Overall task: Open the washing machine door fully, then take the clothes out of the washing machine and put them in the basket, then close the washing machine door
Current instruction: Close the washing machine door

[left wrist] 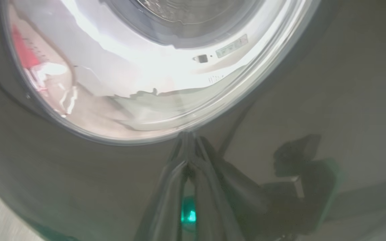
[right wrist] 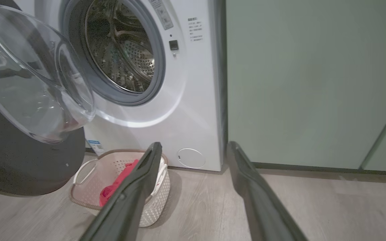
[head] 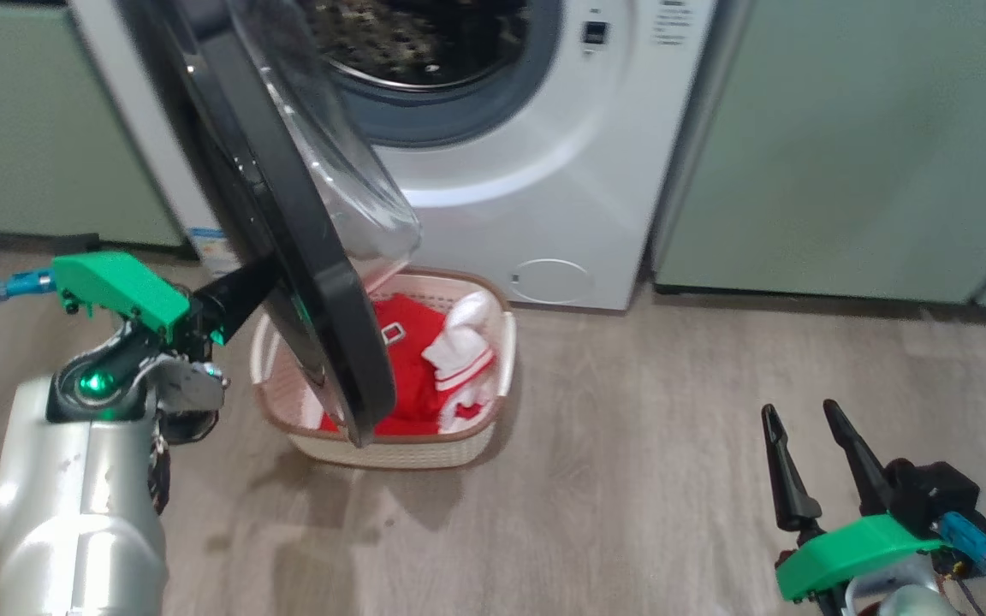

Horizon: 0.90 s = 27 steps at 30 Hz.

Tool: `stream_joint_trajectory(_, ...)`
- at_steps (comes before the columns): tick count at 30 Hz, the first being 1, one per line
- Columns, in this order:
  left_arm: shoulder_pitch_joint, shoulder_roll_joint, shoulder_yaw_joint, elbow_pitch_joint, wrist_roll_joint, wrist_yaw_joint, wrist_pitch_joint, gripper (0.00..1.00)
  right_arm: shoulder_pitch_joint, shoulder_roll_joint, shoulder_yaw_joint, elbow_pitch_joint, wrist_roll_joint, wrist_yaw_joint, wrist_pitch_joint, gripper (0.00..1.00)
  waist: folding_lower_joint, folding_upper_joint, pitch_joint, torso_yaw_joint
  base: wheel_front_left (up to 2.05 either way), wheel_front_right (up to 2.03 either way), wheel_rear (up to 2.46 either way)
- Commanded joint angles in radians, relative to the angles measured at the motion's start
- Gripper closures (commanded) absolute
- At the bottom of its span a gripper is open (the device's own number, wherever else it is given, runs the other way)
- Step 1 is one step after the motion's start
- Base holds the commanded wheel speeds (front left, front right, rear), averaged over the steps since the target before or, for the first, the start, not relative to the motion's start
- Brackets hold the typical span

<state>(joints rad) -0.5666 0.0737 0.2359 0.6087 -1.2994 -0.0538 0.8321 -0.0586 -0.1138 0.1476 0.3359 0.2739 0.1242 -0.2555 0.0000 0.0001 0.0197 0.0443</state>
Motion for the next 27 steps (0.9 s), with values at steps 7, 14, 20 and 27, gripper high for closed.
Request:
stream_joint_trajectory(7,-0.113,0.014,0.047,0.059,-0.02,-0.05,-0.069,1.0,-0.032,-0.013,0.023,-0.029,0.003,0.007,-0.006,0.0,0.0,-0.0001,0.019,-0.161,0.0,0.0,0.0)
stream_joint_trajectory(14,-0.151,0.008,0.047,0.122,-0.033,-0.073,-0.118,1.0,-0.029,-0.016,0.015,-0.031,0.004,0.007,-0.006,0.0,0.0,-0.0001,0.033,-0.236,0.0,0.0,0.0)
stream_joint_trajectory(20,-0.162,-0.001,0.025,0.132,-0.046,-0.076,-0.137,1.0,-0.024,-0.015,0.005,-0.031,0.003,0.007,-0.006,0.0,0.0,-0.0001,0.026,-0.24,0.0,0.0,0.0)
stream_joint_trajectory(27,-0.09,0.01,-0.008,0.06,-0.044,-0.077,-0.206,0.8,-0.018,-0.01,0.003,-0.035,0.002,0.007,-0.006,0.0,0.0,-0.0001,-0.006,-0.173,0.0,0.0,0.0)
